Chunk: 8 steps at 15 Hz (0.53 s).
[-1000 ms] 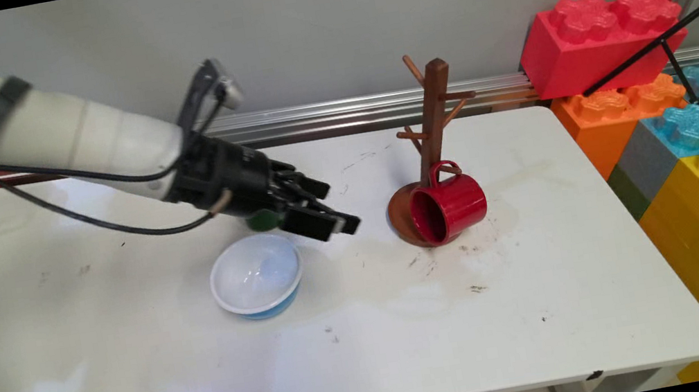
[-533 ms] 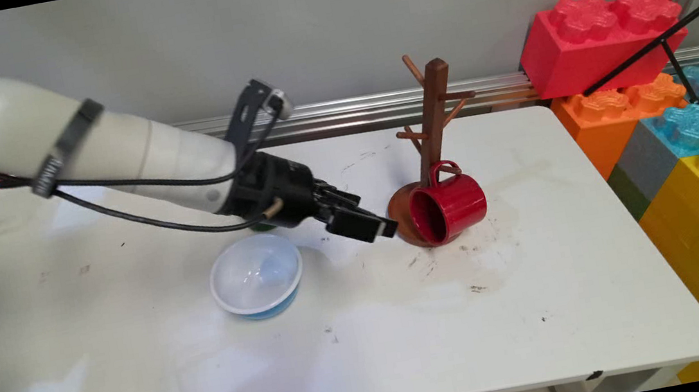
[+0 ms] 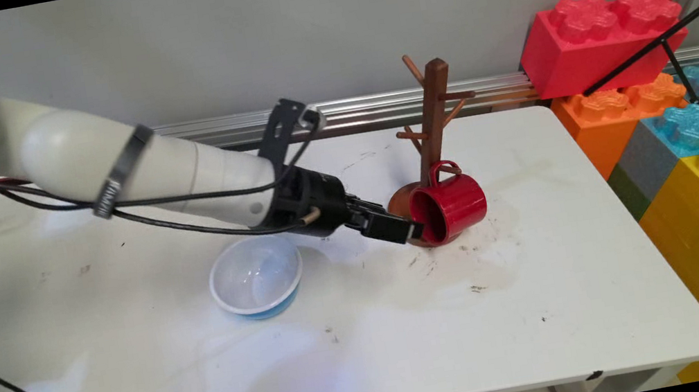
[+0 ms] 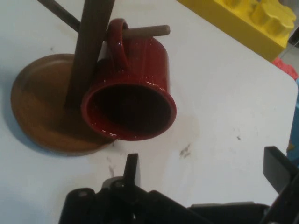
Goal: Pick up the red mug from the rack
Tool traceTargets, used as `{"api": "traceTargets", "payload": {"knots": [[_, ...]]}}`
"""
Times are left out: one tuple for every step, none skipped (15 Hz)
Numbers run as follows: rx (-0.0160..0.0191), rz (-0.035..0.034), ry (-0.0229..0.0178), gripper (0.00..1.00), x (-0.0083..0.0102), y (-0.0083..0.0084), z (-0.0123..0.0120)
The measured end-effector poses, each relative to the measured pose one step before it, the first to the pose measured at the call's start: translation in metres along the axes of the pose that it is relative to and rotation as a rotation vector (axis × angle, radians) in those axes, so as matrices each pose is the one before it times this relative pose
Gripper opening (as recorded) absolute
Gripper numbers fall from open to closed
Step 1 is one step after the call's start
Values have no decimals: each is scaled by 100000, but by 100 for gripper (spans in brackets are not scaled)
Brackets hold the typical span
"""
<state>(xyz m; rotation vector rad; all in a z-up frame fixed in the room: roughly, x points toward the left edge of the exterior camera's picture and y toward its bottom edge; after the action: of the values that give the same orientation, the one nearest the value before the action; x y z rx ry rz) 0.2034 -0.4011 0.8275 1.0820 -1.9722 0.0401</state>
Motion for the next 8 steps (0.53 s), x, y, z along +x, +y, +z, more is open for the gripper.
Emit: {"api": "traceTargets", "payload": {"knots": [[242, -1193, 574, 100, -179, 73, 580], [240, -1226, 744, 100, -169, 84, 635], [217, -1168, 705, 100, -162, 63, 601], [167, -866, 611, 100, -132, 45, 515], [207, -957, 597, 100, -174, 26, 561], [180, -857, 512, 100, -169, 13, 536], [161, -657, 433, 100, -165, -5, 419], [90, -695, 428, 100, -174, -11, 488]]}}
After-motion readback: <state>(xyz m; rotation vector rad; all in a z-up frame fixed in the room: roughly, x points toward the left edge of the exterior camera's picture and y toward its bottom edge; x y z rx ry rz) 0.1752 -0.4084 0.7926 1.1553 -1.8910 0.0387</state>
